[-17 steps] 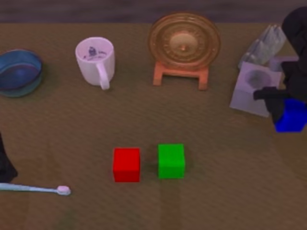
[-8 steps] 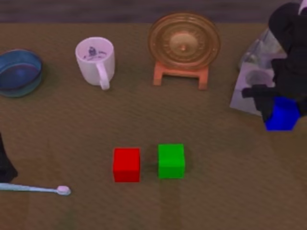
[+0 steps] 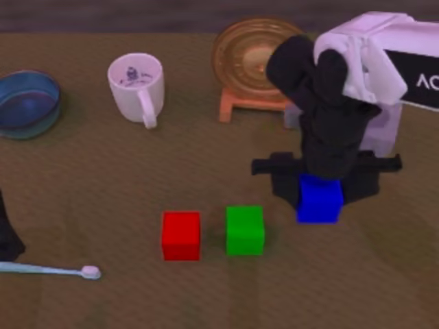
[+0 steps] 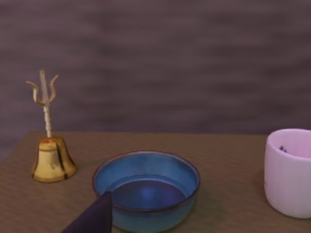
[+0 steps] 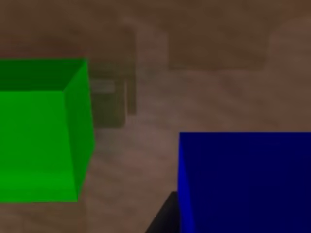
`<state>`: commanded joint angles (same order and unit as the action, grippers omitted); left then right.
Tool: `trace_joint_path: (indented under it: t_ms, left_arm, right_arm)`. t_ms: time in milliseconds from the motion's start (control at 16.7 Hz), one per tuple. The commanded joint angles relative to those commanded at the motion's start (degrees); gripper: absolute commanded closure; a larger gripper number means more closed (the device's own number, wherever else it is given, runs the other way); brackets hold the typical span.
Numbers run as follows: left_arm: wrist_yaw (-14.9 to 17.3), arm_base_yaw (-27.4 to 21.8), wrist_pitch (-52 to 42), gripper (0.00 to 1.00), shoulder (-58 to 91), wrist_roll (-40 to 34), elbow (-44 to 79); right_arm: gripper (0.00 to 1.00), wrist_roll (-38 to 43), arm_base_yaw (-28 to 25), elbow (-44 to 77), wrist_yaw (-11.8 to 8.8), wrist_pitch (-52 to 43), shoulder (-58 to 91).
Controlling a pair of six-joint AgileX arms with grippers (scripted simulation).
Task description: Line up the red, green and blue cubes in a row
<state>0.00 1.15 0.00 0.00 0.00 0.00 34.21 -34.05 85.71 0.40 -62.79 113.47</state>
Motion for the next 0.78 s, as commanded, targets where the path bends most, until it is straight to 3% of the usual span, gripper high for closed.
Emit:
trace_joint_path:
  t_ms: [120, 480, 780]
  left_arm:
    - [0.00, 0.00, 0.00, 0.00, 0.00, 0.00, 0.00]
    - [0.00, 0.00, 0.00, 0.00, 0.00, 0.00, 0.00]
    - [0.00, 0.00, 0.00, 0.00, 0.00, 0.00, 0.00]
  right_arm:
    - [1.00, 2.21, -2.22, -0.22, 0.06, -0.12, -0.70]
    - [1.00, 2.50, -2.11, -0.80, -0.03, 0.96, -0.23]
    - [1.00, 2.64, -2.19, -7.00, 0.05, 11.06, 3.13]
